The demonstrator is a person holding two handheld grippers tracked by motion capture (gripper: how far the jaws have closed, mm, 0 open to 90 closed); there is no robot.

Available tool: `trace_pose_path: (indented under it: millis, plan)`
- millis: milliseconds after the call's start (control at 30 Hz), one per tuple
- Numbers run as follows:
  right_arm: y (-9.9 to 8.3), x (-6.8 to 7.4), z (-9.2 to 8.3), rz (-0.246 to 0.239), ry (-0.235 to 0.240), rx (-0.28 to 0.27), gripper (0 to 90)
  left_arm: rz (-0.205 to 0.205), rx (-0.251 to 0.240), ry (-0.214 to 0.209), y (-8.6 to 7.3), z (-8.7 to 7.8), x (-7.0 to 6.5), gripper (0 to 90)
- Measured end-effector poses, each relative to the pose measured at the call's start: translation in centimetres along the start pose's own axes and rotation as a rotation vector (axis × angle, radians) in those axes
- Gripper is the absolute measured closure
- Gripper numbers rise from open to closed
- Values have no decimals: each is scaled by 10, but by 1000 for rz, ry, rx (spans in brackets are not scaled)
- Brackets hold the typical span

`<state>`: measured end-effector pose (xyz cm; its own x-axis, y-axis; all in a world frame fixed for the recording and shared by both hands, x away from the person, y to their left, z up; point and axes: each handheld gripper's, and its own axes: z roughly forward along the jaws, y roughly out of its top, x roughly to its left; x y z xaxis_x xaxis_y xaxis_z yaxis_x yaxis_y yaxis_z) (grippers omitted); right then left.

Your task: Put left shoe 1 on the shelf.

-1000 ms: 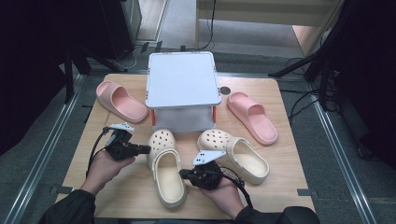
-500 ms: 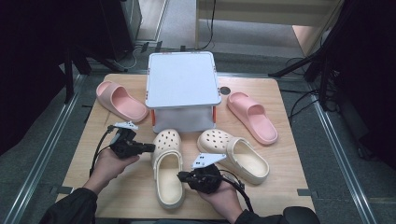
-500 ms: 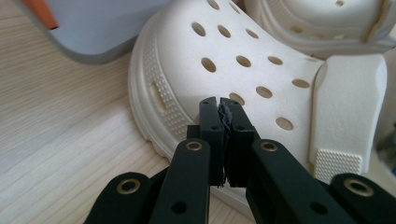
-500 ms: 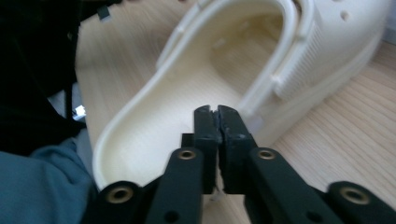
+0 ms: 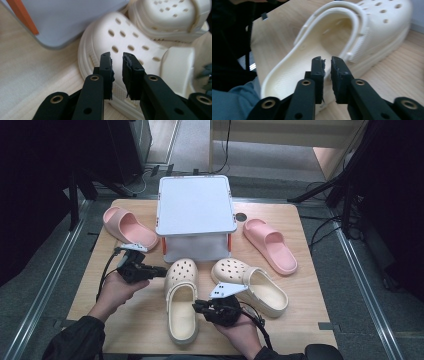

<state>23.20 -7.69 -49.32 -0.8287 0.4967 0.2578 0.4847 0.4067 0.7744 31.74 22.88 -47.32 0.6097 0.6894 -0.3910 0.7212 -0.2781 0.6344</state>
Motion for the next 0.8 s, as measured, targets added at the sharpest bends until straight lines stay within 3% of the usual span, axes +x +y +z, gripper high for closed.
trace_pose_path:
  millis: [100,167,500,667,800]
  plan:
    - [2,-4,-2,37,-39,11,702,26,33,16,8,-4,-2,775]
    - [4,-6,-4,33,-57,14,663,36,35,14,13,-8,-3,778]
    - [21,-7,-4,53,-89,-6,527,75,-22,41,52,-36,-8,831]
    - [32,-9,6,106,-107,17,446,94,-45,40,73,-49,-8,832]
    - [34,-9,9,111,-117,15,435,97,-42,44,83,-49,-7,834]
